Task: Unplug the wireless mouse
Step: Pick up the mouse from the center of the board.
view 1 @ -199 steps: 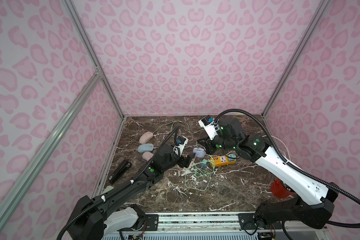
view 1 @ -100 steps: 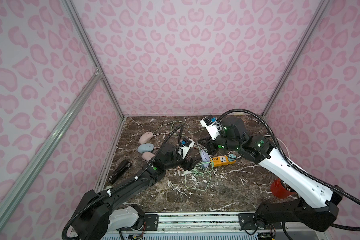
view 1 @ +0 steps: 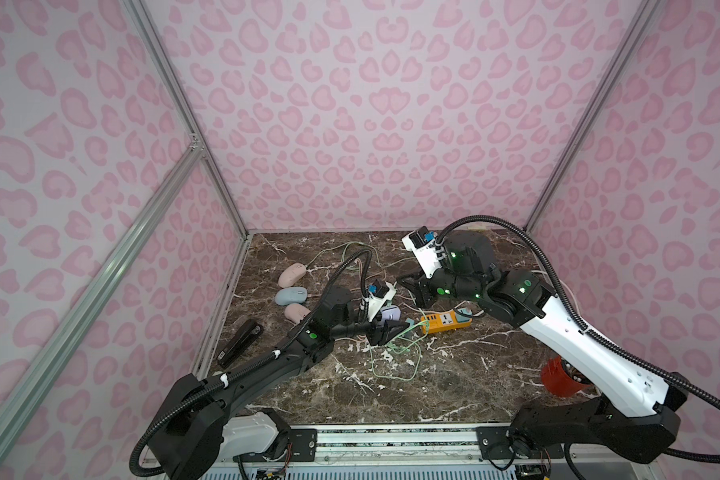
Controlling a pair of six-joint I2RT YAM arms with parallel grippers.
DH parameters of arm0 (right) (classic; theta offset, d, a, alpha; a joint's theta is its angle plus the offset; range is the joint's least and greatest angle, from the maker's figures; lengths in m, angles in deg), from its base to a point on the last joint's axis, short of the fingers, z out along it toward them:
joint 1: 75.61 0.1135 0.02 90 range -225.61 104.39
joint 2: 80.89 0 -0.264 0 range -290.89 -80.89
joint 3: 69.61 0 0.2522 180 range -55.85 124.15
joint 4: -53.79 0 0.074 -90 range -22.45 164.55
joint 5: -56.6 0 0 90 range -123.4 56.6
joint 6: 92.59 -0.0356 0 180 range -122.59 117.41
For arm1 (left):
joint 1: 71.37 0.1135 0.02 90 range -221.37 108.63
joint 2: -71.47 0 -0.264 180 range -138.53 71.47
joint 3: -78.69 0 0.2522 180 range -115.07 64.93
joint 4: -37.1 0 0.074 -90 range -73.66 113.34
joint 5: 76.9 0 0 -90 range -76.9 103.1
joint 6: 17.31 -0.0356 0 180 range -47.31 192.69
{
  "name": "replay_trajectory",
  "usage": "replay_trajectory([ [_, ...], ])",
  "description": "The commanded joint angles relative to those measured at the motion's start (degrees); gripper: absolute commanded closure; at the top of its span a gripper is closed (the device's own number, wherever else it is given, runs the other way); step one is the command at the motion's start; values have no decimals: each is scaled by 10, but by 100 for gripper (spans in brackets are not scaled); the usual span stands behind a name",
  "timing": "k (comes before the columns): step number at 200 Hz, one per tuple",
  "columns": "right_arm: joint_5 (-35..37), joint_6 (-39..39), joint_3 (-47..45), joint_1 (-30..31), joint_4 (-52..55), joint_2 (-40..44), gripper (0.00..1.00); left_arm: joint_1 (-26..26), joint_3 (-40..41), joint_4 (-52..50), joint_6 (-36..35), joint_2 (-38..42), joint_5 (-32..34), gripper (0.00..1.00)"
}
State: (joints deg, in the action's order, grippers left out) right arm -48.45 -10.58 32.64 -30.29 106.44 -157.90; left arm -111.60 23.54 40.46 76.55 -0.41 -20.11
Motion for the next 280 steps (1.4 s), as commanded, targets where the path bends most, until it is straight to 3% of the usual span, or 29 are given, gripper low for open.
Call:
replay_trajectory([
  [1, -1, -5, 7, 0, -20, 5, 100, 1, -9, 5, -5, -5, -11, 44],
  [35, 9, -6, 9, 0, -19, 10, 100, 1, -17, -6, -4, -15, -10, 59],
  [54, 10, -7, 14, 0, -17, 12, 100, 0, -19, -5, -2, -22, -16, 62],
  [142, 31, -10, 30, 0, -13, 16, 100, 0, -17, 1, 2, -23, -25, 52],
  [188, 2, -19, 48, 0, -19, 2, 100, 0, 3, 52, 17, -26, -30, 44],
  [236, 8, -21, 51, 0, -13, -6, 100, 0, 12, 109, 36, -37, -33, 43],
  [264, 21, -23, 49, 0, -12, -5, 100, 0, 11, 113, 34, -39, -34, 53],
  [280, 41, -23, 46, 0, -8, -3, 100, 0, 15, 111, 32, -34, -30, 53],
])
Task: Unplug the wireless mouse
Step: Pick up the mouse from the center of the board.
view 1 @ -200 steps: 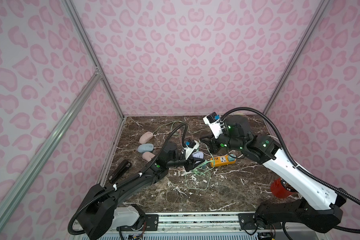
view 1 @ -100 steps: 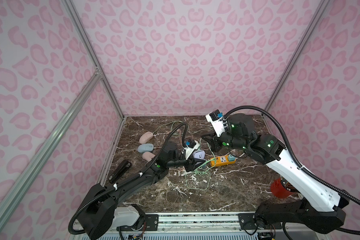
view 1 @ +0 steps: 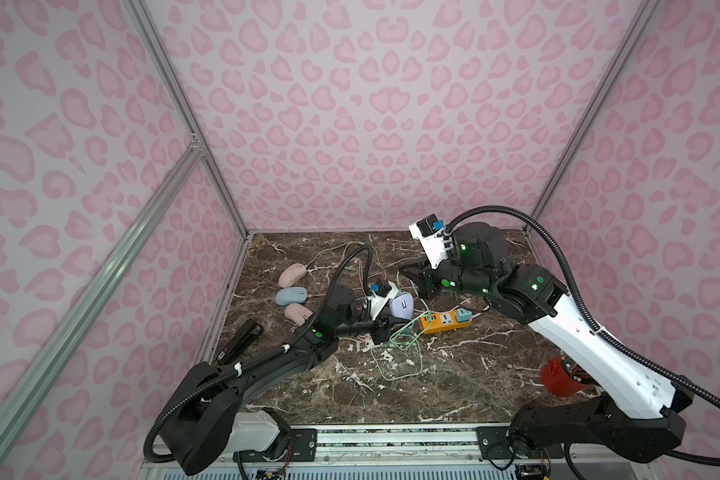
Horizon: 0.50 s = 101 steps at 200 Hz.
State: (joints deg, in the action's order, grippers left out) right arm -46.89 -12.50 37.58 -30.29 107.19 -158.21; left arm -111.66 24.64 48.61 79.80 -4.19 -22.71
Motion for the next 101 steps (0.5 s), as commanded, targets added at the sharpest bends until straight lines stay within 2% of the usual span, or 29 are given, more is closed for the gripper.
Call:
replay_trajectory([
  [1, 28, -3, -3, 0, -15, 0, 100, 1, 4, 30, 0, 4, -4, 53],
  [40, 119, -15, -10, -7, -2, 5, 100, 3, 13, 15, -5, 13, -2, 55],
  [101, 185, -27, -25, -23, 18, 3, 100, 4, 14, -4, -12, 32, 2, 60],
])
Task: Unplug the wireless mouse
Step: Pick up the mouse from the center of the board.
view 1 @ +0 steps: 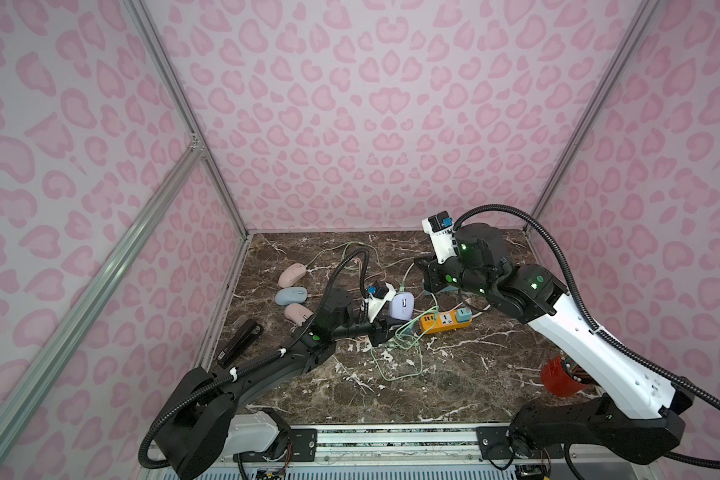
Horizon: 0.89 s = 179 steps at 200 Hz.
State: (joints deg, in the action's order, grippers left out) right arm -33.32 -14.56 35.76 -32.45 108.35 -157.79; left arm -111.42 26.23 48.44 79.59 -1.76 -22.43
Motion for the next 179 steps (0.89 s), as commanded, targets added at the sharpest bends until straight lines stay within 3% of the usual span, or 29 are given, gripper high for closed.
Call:
replay_trajectory([
  [1, 50, -7, -8, -2, 6, -1, 100, 2, -2, -3, -10, 8, -1, 61],
  [17, 60, -9, -13, -2, 9, 0, 100, 2, -5, -14, -16, 11, -1, 64],
  [27, 65, -8, -16, -2, 9, 2, 100, 2, -9, -27, -21, 12, -1, 72],
  [45, 34, 3, -31, 0, -10, 17, 50, 2, -20, -60, -33, 9, -2, 81],
  [58, -19, 8, -52, 3, -38, 36, 36, 2, -24, -77, -37, 4, -2, 90],
  [70, -62, 8, -64, 3, -50, 42, 38, 2, -23, -79, -35, 2, 0, 97],
  [100, -149, 3, -73, -2, -42, 19, 64, 2, -23, -81, -29, 1, -1, 98],
  [117, -150, -7, -73, -4, -43, -2, 75, 2, -25, -86, -28, 3, -3, 97],
  [143, -150, -20, -75, -20, -49, -21, 78, 1, -21, -90, -28, 10, 2, 98],
  [179, -164, -29, -79, -29, -52, -35, 71, -1, -21, -99, -32, 14, 8, 98],
])
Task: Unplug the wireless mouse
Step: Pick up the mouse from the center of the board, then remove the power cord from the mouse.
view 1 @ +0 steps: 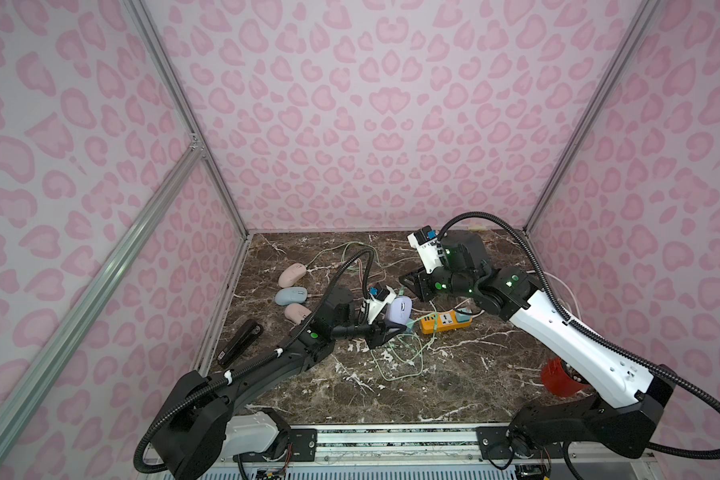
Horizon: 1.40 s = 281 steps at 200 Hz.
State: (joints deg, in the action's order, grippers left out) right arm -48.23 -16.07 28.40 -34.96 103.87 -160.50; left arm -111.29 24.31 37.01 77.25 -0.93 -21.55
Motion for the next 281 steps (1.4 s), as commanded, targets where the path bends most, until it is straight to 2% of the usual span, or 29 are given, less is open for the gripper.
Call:
replay_trajectory([
  [1, -16, -14, -6, -5, -7, -8, 71, -2, -2, 15, -9, 6, -1, 98],
  [41, -35, -23, -20, -7, -11, -8, 72, -2, -4, 14, -11, 0, 4, 97],
  [74, -22, -32, -35, -10, -16, 10, 74, -2, -11, 5, -12, -8, 12, 98],
  [101, -16, -47, -41, -17, -17, 32, 71, -2, -13, 2, -12, -10, 11, 98],
  [165, -89, -68, -67, -28, -28, 27, 66, -2, -18, 3, -10, -11, 10, 98],
  [206, -103, -80, -90, -37, -69, 18, 69, -2, -15, 6, -7, -9, 0, 98],
  [261, -104, -70, -46, -40, -78, -11, 72, -5, 14, 18, 3, -10, -8, 98],
  [281, -104, -69, -39, -41, -80, -18, 83, -5, 24, 20, 3, -6, -4, 98],
])
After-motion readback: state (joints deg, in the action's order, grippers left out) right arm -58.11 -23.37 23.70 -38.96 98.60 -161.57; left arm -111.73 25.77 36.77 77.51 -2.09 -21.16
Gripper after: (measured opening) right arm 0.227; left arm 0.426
